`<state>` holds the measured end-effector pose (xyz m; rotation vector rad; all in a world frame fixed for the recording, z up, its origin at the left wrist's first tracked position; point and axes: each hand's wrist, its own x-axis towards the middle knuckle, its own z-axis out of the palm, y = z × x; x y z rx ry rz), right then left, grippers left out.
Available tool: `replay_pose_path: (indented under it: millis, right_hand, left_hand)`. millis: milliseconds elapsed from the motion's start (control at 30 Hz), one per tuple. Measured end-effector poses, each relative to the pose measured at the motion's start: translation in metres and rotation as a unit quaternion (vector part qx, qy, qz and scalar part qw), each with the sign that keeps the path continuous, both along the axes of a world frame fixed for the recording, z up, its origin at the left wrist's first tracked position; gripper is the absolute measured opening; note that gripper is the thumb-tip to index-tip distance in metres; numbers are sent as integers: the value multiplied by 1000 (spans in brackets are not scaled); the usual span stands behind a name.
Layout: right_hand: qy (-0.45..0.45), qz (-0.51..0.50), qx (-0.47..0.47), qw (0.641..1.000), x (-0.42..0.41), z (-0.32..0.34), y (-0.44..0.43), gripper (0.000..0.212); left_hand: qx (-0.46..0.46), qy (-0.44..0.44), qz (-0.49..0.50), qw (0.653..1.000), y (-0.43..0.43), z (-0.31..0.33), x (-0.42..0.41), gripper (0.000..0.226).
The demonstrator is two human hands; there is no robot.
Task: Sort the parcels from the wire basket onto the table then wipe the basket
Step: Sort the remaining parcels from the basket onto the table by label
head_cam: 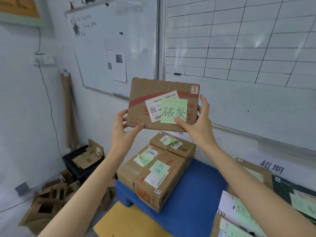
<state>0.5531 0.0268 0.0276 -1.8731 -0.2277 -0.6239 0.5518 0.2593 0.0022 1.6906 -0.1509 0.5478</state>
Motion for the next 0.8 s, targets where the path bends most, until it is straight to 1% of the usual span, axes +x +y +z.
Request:
replay_pose_path:
  millis: [200,267,367,467,567,800]
  right_hand:
    - [42,18,10,999,35,-37,-13,83]
    - [61,33,18,997,45,-48,-19,81]
    - [86,43,16,995,54,-63,-24,82]
    - [125,44,13,991,63,-76,-26,90]
    - [154,42,8,987,70,-86,-27,91]
    - [182,-2,61,981,93,-108,-20,86]
  left_hand:
    - [-16,48,-7,999,-6,-34,48,59]
    - [-21,64,-14,998,-6,-43,66,58]
    - [-18,83,-22,996,-6,-53,88,59]
    - [-12,85,-32,996,-4,-62,105,54]
    - [-4,91,-48,995,-5,-70,120,52]
    - [14,109,-92,990,-3,-89,160,53]
